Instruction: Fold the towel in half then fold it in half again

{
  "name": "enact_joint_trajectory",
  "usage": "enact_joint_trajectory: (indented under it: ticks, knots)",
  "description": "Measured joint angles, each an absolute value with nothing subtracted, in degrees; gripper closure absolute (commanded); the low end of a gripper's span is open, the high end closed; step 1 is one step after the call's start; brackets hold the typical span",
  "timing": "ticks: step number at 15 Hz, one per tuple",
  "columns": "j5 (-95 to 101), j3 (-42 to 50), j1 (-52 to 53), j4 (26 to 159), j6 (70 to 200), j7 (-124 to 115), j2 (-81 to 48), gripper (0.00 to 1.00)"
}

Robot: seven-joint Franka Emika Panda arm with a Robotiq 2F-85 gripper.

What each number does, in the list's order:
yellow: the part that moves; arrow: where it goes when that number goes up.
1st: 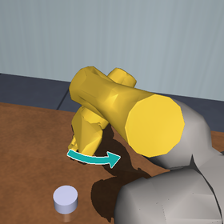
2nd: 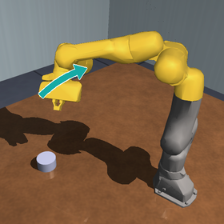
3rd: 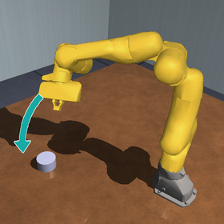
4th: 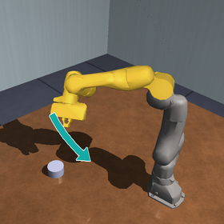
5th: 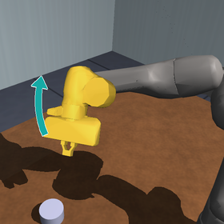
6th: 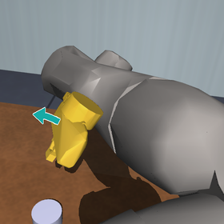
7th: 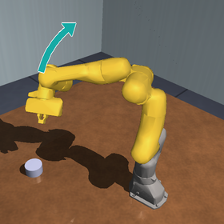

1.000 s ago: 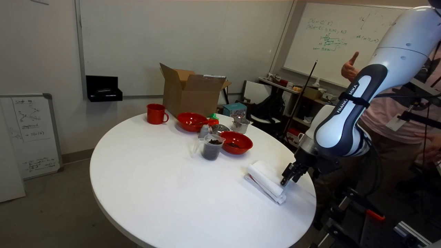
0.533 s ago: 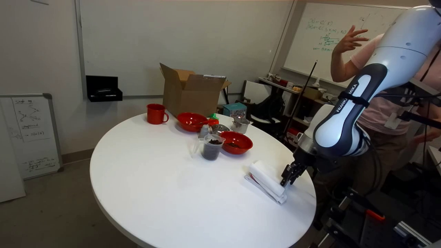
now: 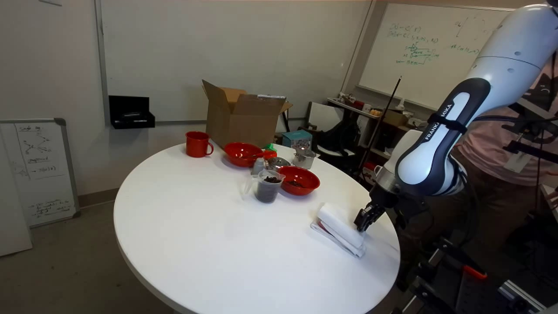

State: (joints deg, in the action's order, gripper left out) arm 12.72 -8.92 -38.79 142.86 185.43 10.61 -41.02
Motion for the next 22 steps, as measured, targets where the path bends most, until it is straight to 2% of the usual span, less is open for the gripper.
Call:
enact_joint_trajectory:
  ticks: [10,15,20,22]
  knots:
    - [11.7,-3.9,-36.0,147.9,189.6,9.7,-30.8,0.98]
    - [10.0,0.9,-27.3,152.3,191.8,8.2,-25.8,0.98]
    - [9.6,7.4,-15.7,154.1,194.7,8.9,-26.8,0.98]
    - [9.5,7.7,-14.4,154.0,195.0,8.9,-28.5,0.98]
